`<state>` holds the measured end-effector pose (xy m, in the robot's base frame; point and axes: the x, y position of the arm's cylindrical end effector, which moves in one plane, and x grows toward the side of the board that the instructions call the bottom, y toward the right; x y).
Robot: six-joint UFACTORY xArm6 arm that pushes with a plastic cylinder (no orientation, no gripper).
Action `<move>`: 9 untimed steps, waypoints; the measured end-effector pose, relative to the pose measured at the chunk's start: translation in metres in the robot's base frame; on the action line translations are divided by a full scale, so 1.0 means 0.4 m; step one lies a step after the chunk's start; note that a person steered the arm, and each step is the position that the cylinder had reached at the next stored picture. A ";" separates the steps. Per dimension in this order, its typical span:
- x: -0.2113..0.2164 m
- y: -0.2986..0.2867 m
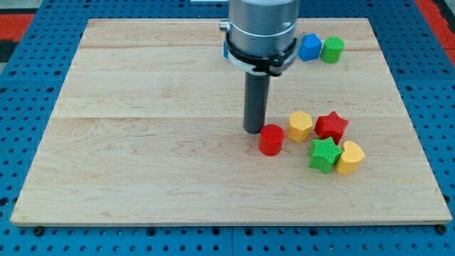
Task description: Slide the blue triangle towards the left
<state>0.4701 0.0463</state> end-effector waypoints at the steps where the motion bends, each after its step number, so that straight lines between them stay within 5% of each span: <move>1: 0.006 0.068; 3: -0.096 -0.040; 6: -0.434 -0.297; 7: -0.602 -0.234; 9: -0.524 0.058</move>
<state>0.2605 0.0693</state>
